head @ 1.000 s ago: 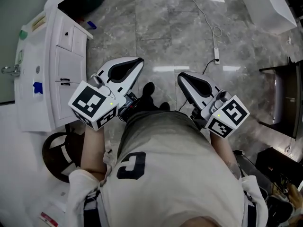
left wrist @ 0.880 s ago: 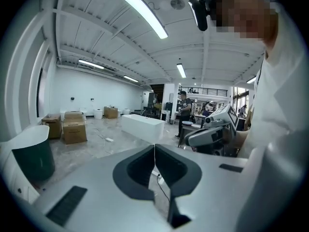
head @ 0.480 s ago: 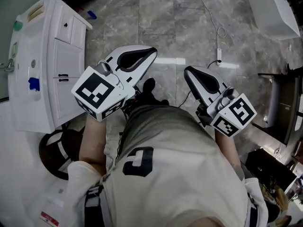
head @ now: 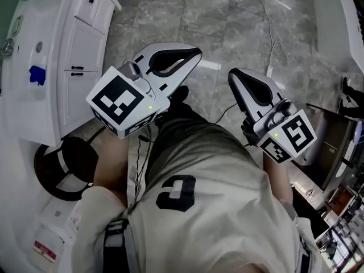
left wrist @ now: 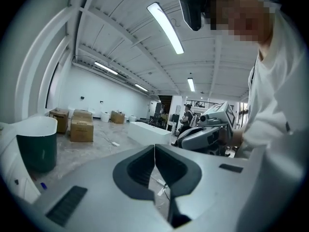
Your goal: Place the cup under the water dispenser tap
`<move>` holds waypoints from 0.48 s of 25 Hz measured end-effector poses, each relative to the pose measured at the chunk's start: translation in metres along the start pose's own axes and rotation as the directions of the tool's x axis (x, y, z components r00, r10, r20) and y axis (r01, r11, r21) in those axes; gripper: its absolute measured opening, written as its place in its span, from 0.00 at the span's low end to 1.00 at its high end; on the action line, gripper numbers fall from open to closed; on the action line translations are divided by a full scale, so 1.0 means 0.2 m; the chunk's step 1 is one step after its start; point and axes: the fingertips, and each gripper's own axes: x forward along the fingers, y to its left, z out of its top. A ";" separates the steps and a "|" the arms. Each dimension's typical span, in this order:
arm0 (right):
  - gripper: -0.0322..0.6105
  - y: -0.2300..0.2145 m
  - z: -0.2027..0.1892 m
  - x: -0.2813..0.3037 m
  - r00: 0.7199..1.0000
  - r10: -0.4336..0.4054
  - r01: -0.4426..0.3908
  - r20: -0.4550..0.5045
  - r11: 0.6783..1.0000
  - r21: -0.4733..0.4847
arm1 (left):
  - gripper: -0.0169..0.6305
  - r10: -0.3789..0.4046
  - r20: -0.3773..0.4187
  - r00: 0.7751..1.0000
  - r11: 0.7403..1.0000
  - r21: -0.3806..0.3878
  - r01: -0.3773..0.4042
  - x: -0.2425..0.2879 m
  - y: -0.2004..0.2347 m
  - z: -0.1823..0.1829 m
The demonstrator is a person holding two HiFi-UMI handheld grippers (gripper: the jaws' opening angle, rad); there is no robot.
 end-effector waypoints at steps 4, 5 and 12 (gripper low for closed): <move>0.09 0.03 0.04 0.22 0.999 0.032 -0.034 -0.041 0.998 -0.054 | 0.12 0.013 0.017 1.000 1.000 -0.029 -0.013 -0.08 0.13 -0.03; 0.09 0.04 0.05 0.26 0.998 0.038 -0.040 -0.045 0.997 -0.064 | 0.12 0.015 0.018 1.000 0.999 -0.033 -0.014 -0.10 0.17 -0.04; 0.09 -0.01 0.12 0.40 0.996 0.062 -0.067 -0.058 0.992 -0.104 | 0.12 0.042 0.032 0.999 0.999 -0.021 -0.041 -0.12 0.32 0.00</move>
